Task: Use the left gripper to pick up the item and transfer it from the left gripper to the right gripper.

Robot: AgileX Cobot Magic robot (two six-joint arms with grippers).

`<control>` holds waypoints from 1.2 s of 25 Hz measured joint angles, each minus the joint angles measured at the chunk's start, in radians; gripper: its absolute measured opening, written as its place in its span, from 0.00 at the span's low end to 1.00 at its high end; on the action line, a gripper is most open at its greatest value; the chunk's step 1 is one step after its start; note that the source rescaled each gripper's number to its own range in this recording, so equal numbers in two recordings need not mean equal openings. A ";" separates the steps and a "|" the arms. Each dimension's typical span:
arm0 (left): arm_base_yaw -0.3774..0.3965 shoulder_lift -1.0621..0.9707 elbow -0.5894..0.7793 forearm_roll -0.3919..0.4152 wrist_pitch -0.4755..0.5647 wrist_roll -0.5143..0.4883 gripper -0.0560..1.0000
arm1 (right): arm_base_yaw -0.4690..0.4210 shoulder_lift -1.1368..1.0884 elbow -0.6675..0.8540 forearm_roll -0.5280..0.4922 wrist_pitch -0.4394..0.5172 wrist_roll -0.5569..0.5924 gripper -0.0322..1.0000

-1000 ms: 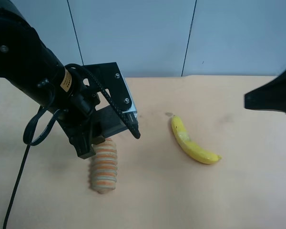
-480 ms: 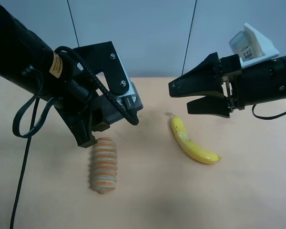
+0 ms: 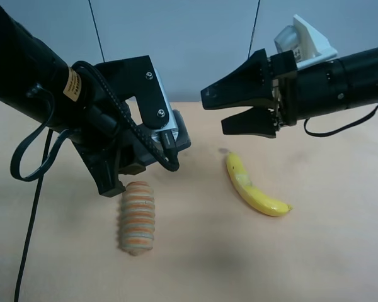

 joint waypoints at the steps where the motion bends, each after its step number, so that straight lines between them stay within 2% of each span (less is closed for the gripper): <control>1: 0.000 0.000 0.000 -0.014 0.000 0.015 0.05 | 0.024 0.017 -0.021 -0.002 -0.002 0.002 1.00; 8: 0.000 0.000 0.000 -0.034 0.000 0.037 0.05 | 0.141 0.127 -0.106 0.001 -0.061 0.015 1.00; 14: 0.000 0.000 0.000 -0.036 -0.017 0.038 0.05 | 0.156 0.199 -0.120 0.024 -0.083 0.015 0.98; 18: 0.000 0.000 0.000 -0.036 -0.023 0.038 0.05 | 0.156 0.244 -0.120 0.026 -0.080 0.016 0.60; 19: 0.000 0.000 0.000 -0.036 -0.023 0.038 0.05 | 0.156 0.246 -0.121 0.033 -0.073 0.016 0.46; 21: 0.000 0.000 0.000 -0.032 -0.023 0.038 0.05 | 0.156 0.246 -0.122 0.037 -0.068 0.016 0.12; 22: 0.000 0.000 0.000 -0.029 -0.023 0.038 0.05 | 0.156 0.246 -0.122 0.049 -0.053 0.021 0.03; 26: 0.000 0.000 0.000 -0.025 -0.025 0.036 0.06 | 0.156 0.246 -0.123 0.050 -0.053 0.023 0.04; 27: 0.000 0.000 0.000 -0.024 -0.030 0.031 0.16 | 0.156 0.246 -0.123 0.048 -0.055 0.022 0.04; 28: 0.000 0.000 0.000 -0.024 -0.046 0.026 0.35 | 0.156 0.246 -0.123 0.044 -0.062 0.022 0.04; 29: 0.000 -0.001 0.000 -0.019 -0.054 0.016 0.58 | 0.156 0.248 -0.123 0.043 -0.070 0.022 0.04; 30: 0.000 -0.001 0.000 -0.011 -0.057 0.012 0.74 | 0.156 0.248 -0.123 0.043 -0.075 0.022 0.04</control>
